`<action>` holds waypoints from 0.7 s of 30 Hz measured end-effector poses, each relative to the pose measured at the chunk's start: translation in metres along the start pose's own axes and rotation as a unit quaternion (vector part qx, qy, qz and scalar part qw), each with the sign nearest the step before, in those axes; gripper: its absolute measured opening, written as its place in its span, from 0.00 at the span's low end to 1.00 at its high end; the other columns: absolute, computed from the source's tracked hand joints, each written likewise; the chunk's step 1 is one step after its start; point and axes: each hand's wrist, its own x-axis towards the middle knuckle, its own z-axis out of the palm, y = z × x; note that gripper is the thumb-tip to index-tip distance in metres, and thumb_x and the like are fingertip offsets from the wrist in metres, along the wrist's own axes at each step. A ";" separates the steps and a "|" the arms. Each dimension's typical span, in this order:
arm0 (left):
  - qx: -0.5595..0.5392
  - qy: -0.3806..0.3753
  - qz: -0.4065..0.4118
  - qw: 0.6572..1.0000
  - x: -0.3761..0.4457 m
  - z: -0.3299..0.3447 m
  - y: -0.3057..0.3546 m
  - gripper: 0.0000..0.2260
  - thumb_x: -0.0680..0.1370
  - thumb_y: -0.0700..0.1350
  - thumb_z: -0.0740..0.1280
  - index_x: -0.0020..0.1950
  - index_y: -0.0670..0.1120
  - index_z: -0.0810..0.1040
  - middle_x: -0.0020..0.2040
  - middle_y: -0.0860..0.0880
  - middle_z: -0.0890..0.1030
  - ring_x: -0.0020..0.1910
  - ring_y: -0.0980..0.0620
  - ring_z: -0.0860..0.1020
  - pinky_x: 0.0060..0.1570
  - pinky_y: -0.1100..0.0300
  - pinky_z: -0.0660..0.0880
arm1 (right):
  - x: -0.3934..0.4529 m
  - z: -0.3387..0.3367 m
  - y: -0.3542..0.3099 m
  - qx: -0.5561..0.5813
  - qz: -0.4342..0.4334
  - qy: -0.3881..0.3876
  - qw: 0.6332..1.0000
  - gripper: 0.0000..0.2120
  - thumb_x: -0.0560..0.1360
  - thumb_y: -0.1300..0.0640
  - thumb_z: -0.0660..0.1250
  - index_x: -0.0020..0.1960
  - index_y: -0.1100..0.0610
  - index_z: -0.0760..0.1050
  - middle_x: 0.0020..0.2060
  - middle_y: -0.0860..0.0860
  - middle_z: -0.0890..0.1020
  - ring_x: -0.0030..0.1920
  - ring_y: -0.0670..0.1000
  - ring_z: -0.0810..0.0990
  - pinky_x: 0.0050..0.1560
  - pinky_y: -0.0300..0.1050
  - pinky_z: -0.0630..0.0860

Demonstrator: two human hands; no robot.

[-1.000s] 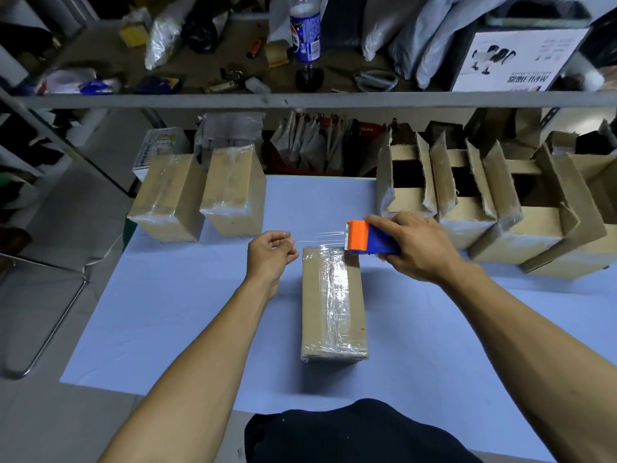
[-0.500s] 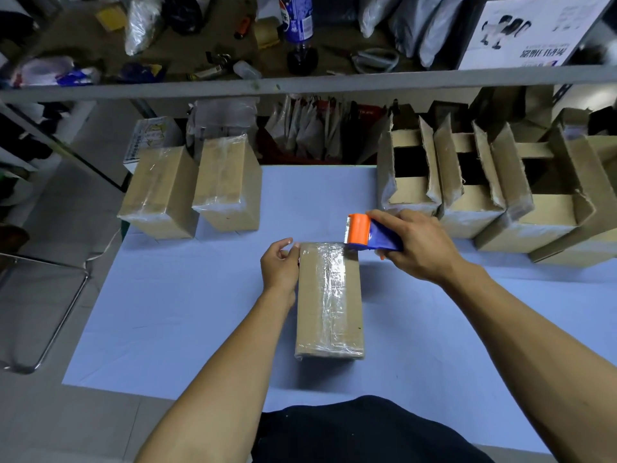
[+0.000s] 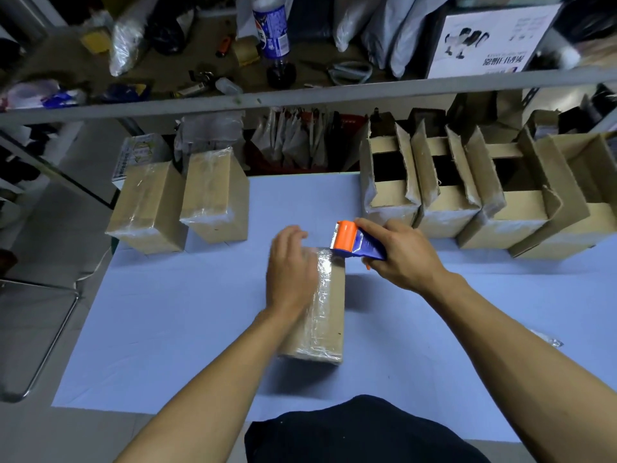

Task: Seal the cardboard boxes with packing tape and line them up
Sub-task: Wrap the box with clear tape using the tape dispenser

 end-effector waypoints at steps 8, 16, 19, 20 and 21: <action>0.242 -0.258 0.076 0.932 -0.013 0.011 -0.011 0.45 0.74 0.70 0.54 0.81 0.48 0.40 0.81 0.50 0.39 0.79 0.52 0.36 0.76 0.48 0.35 | -0.013 0.002 -0.011 0.004 -0.001 -0.018 1.000 0.34 0.72 0.46 0.69 0.75 0.45 0.62 0.56 0.52 0.73 0.47 0.59 0.78 0.38 0.45 0.71; 0.246 -0.291 0.086 0.921 -0.012 -0.003 -0.010 0.42 0.77 0.63 0.60 0.81 0.50 0.39 0.80 0.54 0.36 0.79 0.56 0.37 0.76 0.45 0.41 | -0.054 0.004 0.005 0.044 -0.008 -0.030 0.999 0.34 0.74 0.44 0.69 0.77 0.44 0.60 0.52 0.50 0.74 0.45 0.56 0.77 0.38 0.45 0.73; 0.248 -0.298 0.093 0.917 -0.015 -0.003 -0.007 0.41 0.77 0.63 0.59 0.81 0.51 0.39 0.80 0.54 0.36 0.79 0.56 0.37 0.76 0.44 0.42 | -0.061 0.003 0.002 0.048 0.006 -0.029 0.998 0.35 0.74 0.43 0.68 0.78 0.44 0.59 0.52 0.50 0.74 0.45 0.55 0.76 0.39 0.46 0.74; 0.251 -0.297 0.096 0.916 -0.016 -0.003 -0.007 0.41 0.77 0.63 0.59 0.81 0.51 0.39 0.80 0.54 0.36 0.79 0.56 0.38 0.76 0.43 0.43 | -0.066 0.004 0.002 0.049 0.013 -0.030 0.998 0.35 0.74 0.43 0.68 0.78 0.43 0.58 0.52 0.50 0.74 0.45 0.55 0.76 0.39 0.45 0.74; 0.252 -0.295 0.093 0.917 -0.016 -0.004 -0.008 0.41 0.77 0.62 0.59 0.81 0.50 0.39 0.80 0.54 0.36 0.79 0.56 0.38 0.76 0.43 0.43 | -0.071 0.005 0.004 0.050 0.023 -0.031 0.998 0.35 0.74 0.42 0.67 0.78 0.43 0.57 0.52 0.49 0.73 0.45 0.55 0.76 0.40 0.45 0.73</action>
